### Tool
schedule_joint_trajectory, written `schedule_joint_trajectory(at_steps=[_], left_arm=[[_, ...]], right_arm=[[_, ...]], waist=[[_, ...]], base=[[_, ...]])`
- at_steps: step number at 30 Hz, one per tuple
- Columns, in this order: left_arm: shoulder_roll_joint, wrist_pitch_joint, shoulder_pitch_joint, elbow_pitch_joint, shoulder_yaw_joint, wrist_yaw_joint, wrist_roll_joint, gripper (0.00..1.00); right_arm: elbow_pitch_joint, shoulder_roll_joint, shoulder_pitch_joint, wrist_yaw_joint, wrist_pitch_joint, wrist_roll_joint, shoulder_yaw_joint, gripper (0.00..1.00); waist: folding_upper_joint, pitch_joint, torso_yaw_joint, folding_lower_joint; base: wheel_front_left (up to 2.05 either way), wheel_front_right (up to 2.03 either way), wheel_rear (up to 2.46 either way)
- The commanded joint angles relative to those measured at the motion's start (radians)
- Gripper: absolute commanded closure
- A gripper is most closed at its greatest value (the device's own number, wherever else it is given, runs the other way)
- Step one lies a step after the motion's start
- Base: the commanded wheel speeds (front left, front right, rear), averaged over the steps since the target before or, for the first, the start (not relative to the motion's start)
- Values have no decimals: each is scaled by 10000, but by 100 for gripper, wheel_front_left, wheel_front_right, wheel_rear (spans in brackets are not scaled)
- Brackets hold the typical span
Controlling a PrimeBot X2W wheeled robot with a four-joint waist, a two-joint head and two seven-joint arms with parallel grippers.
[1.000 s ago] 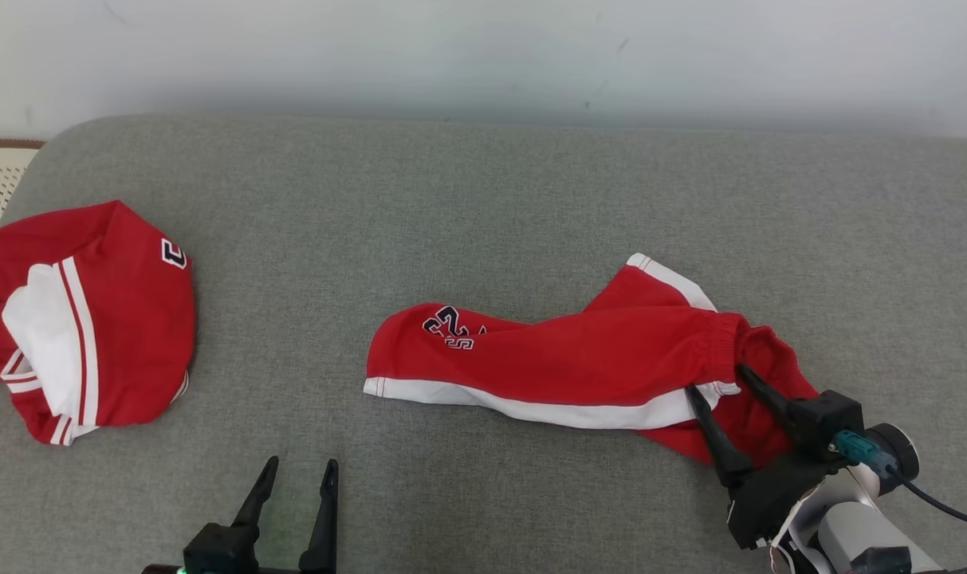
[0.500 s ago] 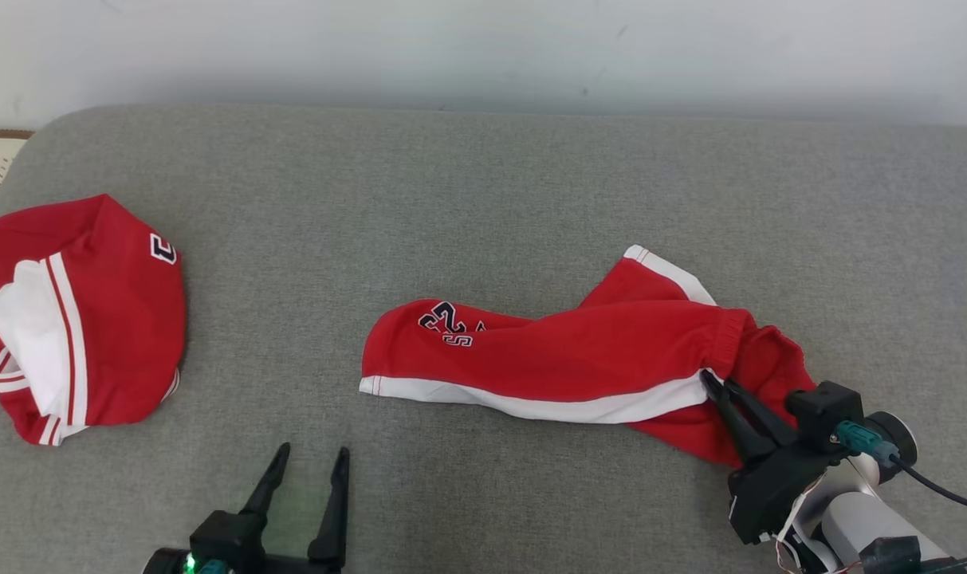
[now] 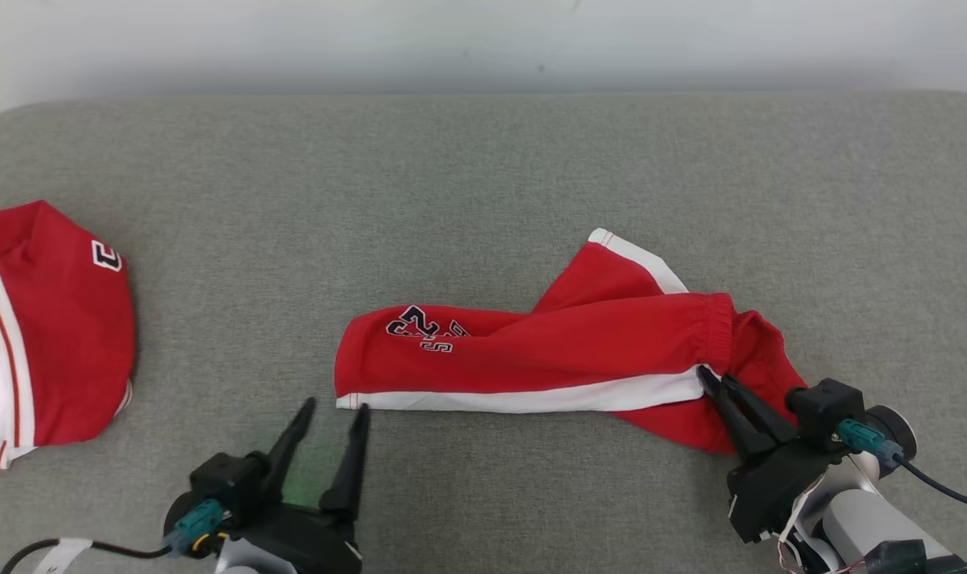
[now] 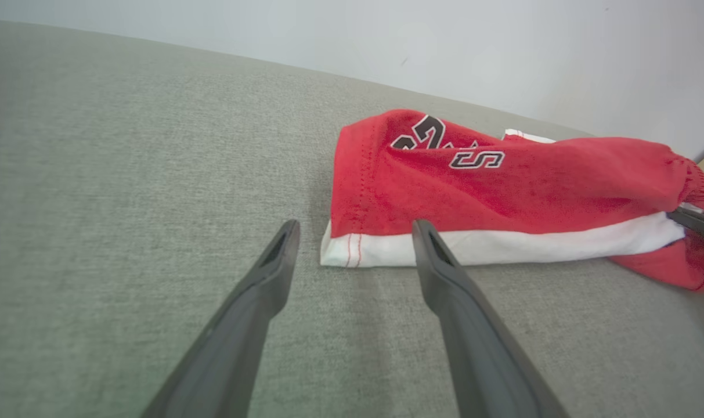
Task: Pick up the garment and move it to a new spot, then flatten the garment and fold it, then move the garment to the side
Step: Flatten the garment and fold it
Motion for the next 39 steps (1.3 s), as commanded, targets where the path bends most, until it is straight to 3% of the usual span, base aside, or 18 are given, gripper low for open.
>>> schedule_joint_trajectory(at_steps=[1,6,23,24,25,27,28,39], left_arm=[[26,-11,-76,54,-137,13,-63,0],[366,-11,-395,321,-676,3,-466,0],[599,-11,-642,540,-1130,-2,-915,0],[616,-11,-668,509,-1146,-2,-939,3],[627,-11,-692,456,-1143,-2,-953,34],[647,-11,-693,338,-1036,-3,-864,84],[642,-11,-673,308,-1025,-3,-805,100],[872,-11,-957,-88,-1604,-3,-1087,100]], right_arm=[[-49,29,-75,0,-3,78,13,100],[-123,82,-208,0,-5,71,23,100],[-283,172,-350,0,-3,29,-84,100],[-288,170,-347,0,-3,37,-93,100],[-298,167,-342,0,-3,44,-101,100],[-318,150,-333,0,-3,53,-112,100],[-330,140,-332,0,-3,54,-121,100],[-583,228,-371,0,-4,259,-742,100]], waist=[[-1,103,-115,-1],[-1,300,-281,-1],[-1,615,-395,-1],[-1,624,-391,-1],[-1,632,-387,-1],[-1,655,-381,-1],[-1,669,-378,-1],[-1,557,-101,-1]], base=[[0,0,0],[0,0,0],[0,0,0],[0,0,0],[0,0,0],[0,0,0],[0,0,0],[0,0,0]])
